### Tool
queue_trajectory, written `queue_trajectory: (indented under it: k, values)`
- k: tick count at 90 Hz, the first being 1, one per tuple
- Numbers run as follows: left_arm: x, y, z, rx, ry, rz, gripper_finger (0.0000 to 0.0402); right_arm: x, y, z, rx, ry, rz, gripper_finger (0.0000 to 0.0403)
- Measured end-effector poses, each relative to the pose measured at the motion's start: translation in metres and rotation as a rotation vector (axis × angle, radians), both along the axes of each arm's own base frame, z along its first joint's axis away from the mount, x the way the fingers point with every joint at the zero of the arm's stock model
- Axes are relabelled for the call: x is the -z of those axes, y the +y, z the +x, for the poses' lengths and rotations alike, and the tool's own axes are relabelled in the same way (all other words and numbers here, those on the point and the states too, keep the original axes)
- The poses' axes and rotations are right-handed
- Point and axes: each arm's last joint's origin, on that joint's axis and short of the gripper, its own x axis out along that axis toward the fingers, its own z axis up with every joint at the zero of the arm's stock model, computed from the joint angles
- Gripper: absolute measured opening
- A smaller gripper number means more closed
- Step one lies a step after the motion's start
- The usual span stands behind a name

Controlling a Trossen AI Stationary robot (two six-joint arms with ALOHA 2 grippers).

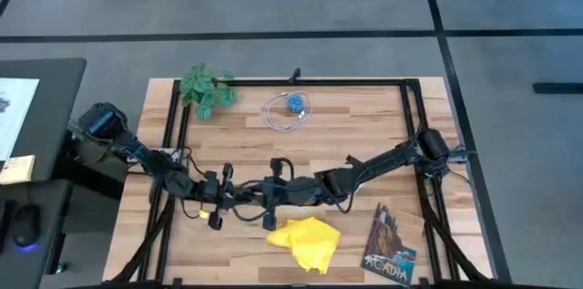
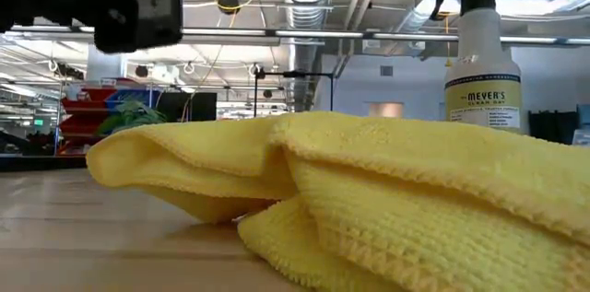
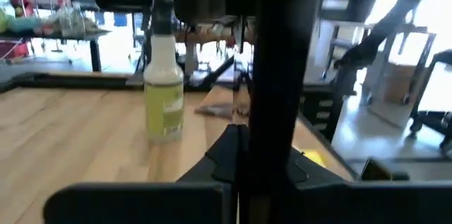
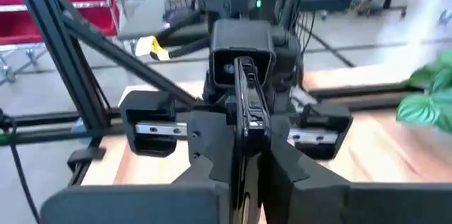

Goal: Apply microfiber cloth
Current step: Wipe the back of the cellphone using a microfiber cloth

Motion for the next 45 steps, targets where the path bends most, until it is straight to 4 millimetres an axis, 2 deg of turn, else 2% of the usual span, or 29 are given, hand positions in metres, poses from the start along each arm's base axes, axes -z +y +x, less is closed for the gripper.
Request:
queue_trajectory:
  k: [27, 45]
  values:
    - [-0.004, 0.002, -0.003, -0.002, 0.013, -0.023, 0.0127, 0.007, -0.002, -0.006, 0.030, 0.121, 0.027, 0.0019]
    - [0.000, 0.006, -0.005, -0.048, 0.085, -0.059, 0.0132, 0.015, -0.001, -0.010, 0.084, 0.159, 0.044, 0.0019]
